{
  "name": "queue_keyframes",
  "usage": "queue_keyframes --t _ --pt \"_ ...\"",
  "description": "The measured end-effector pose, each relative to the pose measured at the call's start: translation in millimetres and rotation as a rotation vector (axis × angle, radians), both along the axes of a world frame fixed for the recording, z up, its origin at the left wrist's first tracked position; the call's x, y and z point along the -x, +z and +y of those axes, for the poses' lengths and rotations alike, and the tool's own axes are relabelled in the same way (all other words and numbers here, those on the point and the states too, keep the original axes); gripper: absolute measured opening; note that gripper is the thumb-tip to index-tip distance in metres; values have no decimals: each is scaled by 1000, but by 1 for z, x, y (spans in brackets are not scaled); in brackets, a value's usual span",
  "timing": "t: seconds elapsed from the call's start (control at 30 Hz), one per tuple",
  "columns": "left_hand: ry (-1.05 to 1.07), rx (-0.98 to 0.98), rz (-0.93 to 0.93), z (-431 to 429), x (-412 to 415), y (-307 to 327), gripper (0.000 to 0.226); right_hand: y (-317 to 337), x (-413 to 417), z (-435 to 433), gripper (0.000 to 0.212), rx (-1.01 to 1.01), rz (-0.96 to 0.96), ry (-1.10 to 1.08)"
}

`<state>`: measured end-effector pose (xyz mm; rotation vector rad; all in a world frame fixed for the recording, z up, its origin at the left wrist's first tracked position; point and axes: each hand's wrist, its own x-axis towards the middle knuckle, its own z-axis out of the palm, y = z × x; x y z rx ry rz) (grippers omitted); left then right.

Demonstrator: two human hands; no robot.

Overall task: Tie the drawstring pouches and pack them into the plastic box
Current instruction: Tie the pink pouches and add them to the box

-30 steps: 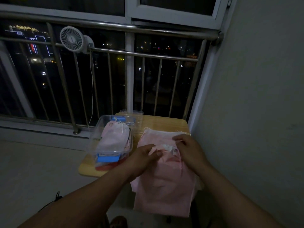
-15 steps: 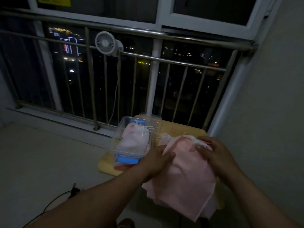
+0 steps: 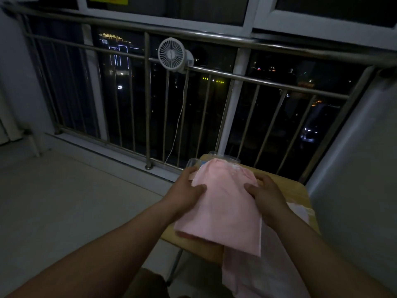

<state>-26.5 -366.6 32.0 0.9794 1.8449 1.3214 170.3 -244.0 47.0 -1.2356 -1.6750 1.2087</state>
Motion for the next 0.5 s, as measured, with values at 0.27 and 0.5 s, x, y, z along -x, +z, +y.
queue_keyframes --t 0.27,0.5 --pt "39 -25 323 42 38 -5 58 -13 57 28 60 -654 -696 153" --pt "-279 111 1065 62 29 -30 73 -52 100 42 80 -547 -1102 504"
